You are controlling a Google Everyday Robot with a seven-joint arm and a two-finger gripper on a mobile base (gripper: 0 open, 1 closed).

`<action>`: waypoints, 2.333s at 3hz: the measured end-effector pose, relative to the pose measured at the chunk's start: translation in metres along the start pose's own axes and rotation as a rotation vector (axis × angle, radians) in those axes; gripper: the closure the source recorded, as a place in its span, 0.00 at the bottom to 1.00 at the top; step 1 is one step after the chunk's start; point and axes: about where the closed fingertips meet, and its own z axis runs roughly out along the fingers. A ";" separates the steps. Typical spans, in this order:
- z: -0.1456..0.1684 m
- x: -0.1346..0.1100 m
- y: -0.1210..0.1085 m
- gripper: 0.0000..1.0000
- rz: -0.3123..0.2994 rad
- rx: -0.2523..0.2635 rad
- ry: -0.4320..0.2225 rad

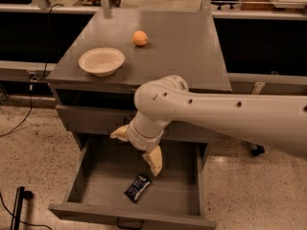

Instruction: Pick rxbar blueberry from middle drawer and place on counter

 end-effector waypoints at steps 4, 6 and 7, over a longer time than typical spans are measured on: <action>0.147 0.036 0.045 0.00 -0.150 -0.131 0.122; 0.173 0.044 0.052 0.00 -0.152 -0.174 0.144; 0.202 0.064 0.058 0.00 -0.100 -0.199 0.195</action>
Offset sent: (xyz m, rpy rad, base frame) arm 0.0205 0.0159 -0.1731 -0.2197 0.0455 0.1265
